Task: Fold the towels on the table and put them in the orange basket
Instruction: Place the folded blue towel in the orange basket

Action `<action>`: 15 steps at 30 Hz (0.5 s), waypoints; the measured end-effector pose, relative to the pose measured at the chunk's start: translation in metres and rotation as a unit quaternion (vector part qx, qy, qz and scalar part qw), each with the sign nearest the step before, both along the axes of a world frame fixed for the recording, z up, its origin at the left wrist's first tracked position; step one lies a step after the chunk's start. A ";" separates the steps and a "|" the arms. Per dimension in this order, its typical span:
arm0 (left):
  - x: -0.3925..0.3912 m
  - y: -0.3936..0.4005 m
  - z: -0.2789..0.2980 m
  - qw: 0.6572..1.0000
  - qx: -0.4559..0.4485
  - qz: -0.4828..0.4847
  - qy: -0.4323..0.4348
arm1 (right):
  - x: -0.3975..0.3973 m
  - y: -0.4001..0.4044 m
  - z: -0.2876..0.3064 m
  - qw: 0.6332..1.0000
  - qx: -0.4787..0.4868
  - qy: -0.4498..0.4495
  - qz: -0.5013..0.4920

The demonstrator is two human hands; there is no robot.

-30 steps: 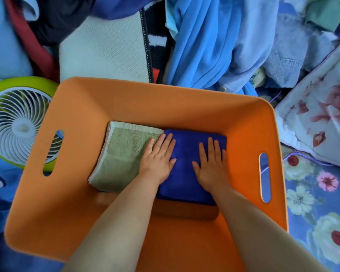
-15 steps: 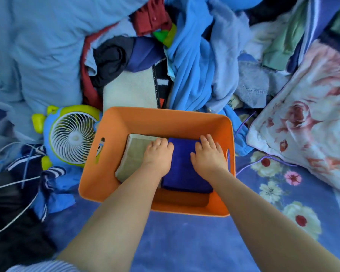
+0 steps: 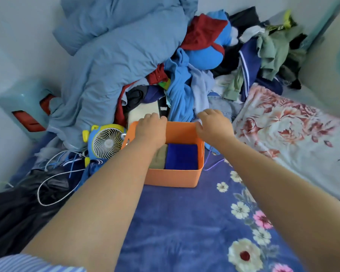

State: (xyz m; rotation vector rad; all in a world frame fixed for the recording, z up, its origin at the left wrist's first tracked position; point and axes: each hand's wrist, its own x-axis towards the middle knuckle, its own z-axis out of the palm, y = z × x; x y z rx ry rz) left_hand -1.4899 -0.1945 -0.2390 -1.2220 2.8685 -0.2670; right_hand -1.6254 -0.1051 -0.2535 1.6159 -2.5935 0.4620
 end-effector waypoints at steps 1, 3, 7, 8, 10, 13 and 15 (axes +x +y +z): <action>0.006 0.013 0.011 1.000 -0.011 -0.003 -0.008 | 0.005 0.014 0.012 1.000 -0.006 0.009 -0.003; 0.023 0.052 0.036 1.000 -0.014 -0.014 -0.009 | 0.022 0.056 0.036 0.999 -0.030 0.025 -0.011; 0.045 0.115 0.072 0.998 -0.029 -0.055 -0.023 | 0.050 0.127 0.076 0.997 -0.031 0.069 -0.010; 0.050 0.130 0.078 0.997 -0.036 -0.068 -0.025 | 0.056 0.143 0.084 0.996 -0.030 0.081 -0.013; 0.063 0.166 0.092 0.993 -0.056 -0.101 -0.025 | 0.075 0.189 0.099 0.993 -0.040 0.101 -0.035; 0.079 0.221 0.103 0.986 -0.071 -0.151 -0.019 | 0.108 0.258 0.114 0.989 -0.056 0.108 -0.089; 0.086 0.267 0.109 0.977 -0.072 -0.200 -0.020 | 0.133 0.314 0.120 0.983 -0.062 0.113 -0.134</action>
